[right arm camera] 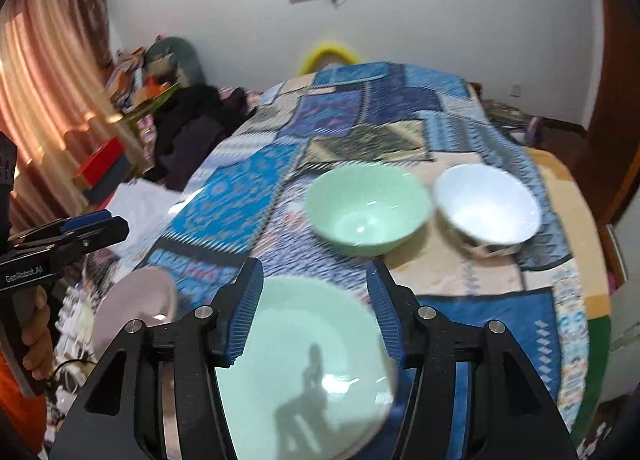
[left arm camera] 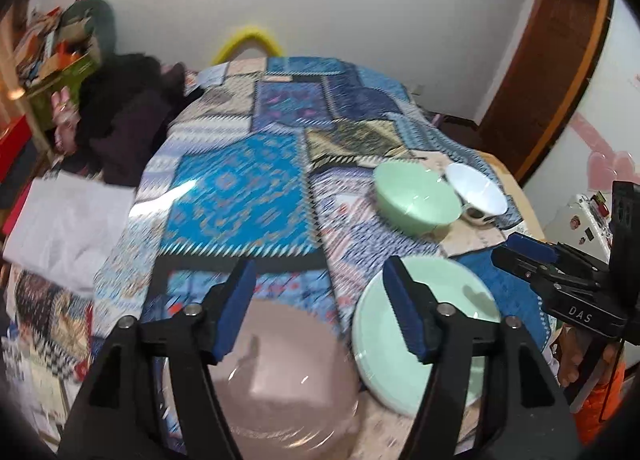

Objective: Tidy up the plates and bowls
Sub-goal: 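Move both tools to the pale green bowl and grasp its rim, then lift the pale green bowl with both tools over the pink bowl, then lower the pale green bowl into the pink bowl with both tools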

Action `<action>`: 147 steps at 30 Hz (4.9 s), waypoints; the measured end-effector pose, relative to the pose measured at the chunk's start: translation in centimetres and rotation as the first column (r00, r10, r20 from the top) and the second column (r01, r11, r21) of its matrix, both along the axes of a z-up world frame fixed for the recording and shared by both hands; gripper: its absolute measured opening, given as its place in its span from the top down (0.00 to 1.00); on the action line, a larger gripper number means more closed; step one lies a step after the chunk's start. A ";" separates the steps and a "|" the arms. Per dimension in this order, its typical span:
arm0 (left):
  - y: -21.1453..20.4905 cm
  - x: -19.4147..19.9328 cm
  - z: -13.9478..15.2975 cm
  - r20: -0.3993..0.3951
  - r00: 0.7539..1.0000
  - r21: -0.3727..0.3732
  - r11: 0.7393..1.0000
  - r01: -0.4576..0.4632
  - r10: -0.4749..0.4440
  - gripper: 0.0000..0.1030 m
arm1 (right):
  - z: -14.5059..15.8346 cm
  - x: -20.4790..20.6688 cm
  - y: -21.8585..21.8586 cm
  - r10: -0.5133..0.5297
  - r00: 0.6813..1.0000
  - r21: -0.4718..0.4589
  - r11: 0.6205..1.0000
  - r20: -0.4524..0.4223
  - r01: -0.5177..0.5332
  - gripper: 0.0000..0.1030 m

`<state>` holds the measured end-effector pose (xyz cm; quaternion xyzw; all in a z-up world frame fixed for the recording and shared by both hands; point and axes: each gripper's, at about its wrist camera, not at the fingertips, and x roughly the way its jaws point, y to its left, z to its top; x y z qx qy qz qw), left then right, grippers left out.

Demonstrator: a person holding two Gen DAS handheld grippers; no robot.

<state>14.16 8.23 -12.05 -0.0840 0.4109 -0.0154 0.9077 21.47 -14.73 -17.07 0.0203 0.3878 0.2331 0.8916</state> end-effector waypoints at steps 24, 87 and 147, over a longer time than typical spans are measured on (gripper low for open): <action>-7.2 18.1 -8.9 -0.275 0.957 0.011 0.995 0.101 -0.094 0.22 | -6.6 9.1 -1.7 -0.031 0.991 -0.023 0.999 -0.127 0.028 0.51; -7.5 4.0 0.6 -0.119 0.989 0.054 0.994 0.098 -0.091 0.82 | 2.0 -1.4 1.9 0.086 0.995 0.091 0.992 -0.043 -0.082 0.72; 8.1 -7.4 -9.1 -0.304 0.939 -0.008 0.985 -0.171 0.160 0.82 | -6.3 -6.2 16.7 0.342 0.904 0.029 0.938 -0.255 -0.346 0.71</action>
